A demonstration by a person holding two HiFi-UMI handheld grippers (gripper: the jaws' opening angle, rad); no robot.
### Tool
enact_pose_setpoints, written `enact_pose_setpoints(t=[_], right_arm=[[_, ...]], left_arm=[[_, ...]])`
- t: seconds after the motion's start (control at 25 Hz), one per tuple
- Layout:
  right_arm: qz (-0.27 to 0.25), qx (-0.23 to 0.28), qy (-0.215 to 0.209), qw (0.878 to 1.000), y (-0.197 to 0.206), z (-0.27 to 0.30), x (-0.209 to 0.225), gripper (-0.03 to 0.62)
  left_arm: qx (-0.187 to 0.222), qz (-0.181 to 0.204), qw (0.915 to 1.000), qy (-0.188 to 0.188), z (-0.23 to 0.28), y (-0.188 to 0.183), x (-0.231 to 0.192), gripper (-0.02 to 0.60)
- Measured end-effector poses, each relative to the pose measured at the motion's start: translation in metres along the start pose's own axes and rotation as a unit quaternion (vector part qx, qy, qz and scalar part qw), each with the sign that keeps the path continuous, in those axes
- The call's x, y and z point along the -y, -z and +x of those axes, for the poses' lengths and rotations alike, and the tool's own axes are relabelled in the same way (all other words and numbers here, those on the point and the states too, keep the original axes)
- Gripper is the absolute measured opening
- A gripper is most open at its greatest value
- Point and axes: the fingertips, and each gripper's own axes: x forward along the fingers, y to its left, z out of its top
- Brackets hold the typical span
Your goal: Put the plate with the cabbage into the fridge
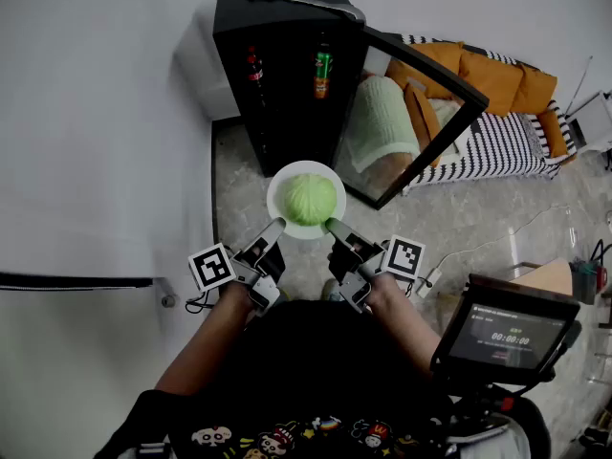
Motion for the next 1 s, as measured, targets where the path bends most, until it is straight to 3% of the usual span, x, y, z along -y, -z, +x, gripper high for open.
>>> enact_pose_setpoints(t=[0.32,0.6,0.84,1.0], right_arm=[[-0.038,-0.008,0.015,0.999,-0.002,0.000,0.000,0.022],[-0.036,-0.019,0.017,0.999,0.000,0.000,0.007,0.021],[-0.016,-0.046,0.016,0.999,-0.054,-0.026,0.024,0.021],[-0.019,-0.053,0.016,0.998,-0.053,-0.027,0.023,0.021]], left_arm=[[0.007,-0.008,0.9999,-0.004,-0.002,0.003,-0.004,0.014],[0.017,-0.013,0.9998,-0.005,-0.004,0.006,-0.010,0.012],[0.043,-0.015,0.9986,-0.025,0.052,0.032,-0.015,0.012],[0.052,-0.016,0.9982,-0.025,0.050,0.034,-0.015,0.012]])
